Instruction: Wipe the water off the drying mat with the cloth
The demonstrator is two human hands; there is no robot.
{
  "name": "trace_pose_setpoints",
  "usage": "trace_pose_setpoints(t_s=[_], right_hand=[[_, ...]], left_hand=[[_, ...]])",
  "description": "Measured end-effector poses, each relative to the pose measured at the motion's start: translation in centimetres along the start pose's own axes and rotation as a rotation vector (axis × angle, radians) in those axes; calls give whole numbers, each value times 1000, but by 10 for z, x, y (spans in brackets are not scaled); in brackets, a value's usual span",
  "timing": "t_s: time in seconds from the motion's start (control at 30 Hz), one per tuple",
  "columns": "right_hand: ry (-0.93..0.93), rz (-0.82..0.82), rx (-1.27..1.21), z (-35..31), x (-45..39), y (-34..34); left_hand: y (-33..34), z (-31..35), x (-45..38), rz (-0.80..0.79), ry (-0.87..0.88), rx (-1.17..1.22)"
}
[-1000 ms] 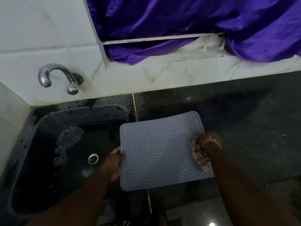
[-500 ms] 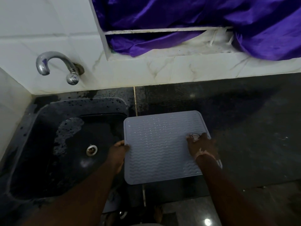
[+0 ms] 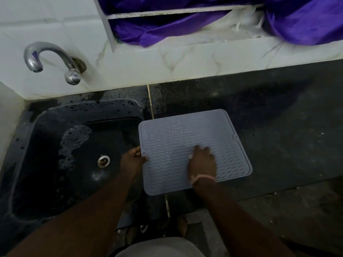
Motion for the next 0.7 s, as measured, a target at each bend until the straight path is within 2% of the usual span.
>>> trace_pose_setpoints(t_s=[0.13, 0.2, 0.23, 0.3, 0.43, 0.5, 0.57, 0.7], right_hand=[[-198, -49, -80, -68, 32, 8], [-315, -152, -169, -84, 35, 4], [-311, -201, -249, -82, 32, 0], [-211, -132, -331, -54, 19, -10], [147, 26, -147, 55, -11, -21], [294, 67, -68, 87, -20, -18], [284, 48, -14, 81, -19, -11], [159, 40, -42, 15, 15, -5]], left_hand=[[-4, -12, -10, -7, -7, 44], [-4, -14, -9, -7, -6, 59], [-4, -13, -6, -3, -6, 67], [-5, -13, -3, 7, -13, 77], [-8, -14, -3, 11, 8, 73], [-9, -15, -3, 6, 44, 14], [-8, -15, -1, -22, 95, -61], [-6, -10, 2, -87, 176, -210]])
Point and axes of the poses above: each hand's wrist, its own x-axis away from the middle knuckle, its own y-axis out of the palm, z = x × y, the point moved 2 cm from there along -x, towards the middle knuckle, and after that the axes turned 10 degrees about x, right-handed, at the moved point
